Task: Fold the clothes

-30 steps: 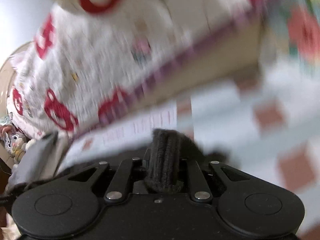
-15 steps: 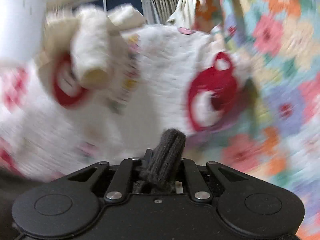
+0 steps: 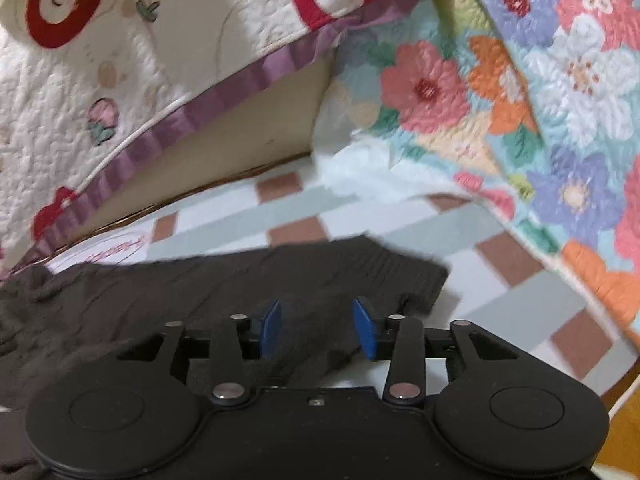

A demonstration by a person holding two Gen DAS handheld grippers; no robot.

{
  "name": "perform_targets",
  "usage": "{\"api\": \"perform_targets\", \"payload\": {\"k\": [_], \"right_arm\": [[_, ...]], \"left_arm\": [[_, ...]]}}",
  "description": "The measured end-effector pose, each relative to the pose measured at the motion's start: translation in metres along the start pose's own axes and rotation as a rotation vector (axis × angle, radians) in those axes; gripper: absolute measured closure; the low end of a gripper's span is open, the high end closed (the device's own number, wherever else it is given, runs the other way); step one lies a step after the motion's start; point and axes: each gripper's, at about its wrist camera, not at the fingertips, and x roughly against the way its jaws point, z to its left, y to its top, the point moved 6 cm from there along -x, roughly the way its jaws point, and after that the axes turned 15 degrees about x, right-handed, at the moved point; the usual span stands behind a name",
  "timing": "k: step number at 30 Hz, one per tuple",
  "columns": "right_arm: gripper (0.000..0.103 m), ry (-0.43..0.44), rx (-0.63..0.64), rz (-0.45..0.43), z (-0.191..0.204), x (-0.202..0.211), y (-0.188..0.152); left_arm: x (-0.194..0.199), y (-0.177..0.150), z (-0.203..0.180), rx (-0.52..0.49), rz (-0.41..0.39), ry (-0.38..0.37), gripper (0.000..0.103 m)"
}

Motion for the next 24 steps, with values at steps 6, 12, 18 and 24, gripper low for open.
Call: {"api": "perform_targets", "payload": {"k": [6, 12, 18, 24], "right_arm": [[0.049, 0.183, 0.026, 0.071, 0.05, 0.001, -0.024], [0.045, 0.321, 0.194, 0.118, 0.116, 0.007, -0.032], [0.041, 0.439, 0.147, 0.196, 0.149, 0.003, -0.048], [0.041, 0.333, 0.346, 0.093, 0.168, 0.018, -0.038]], "left_arm": [[-0.003, 0.001, -0.012, 0.0, 0.011, -0.062, 0.029], [-0.008, -0.006, -0.012, -0.017, 0.017, -0.071, 0.029], [-0.002, -0.009, -0.012, -0.013, 0.022, -0.086, 0.029], [-0.001, -0.008, -0.01, -0.002, 0.012, -0.084, 0.029]]}}
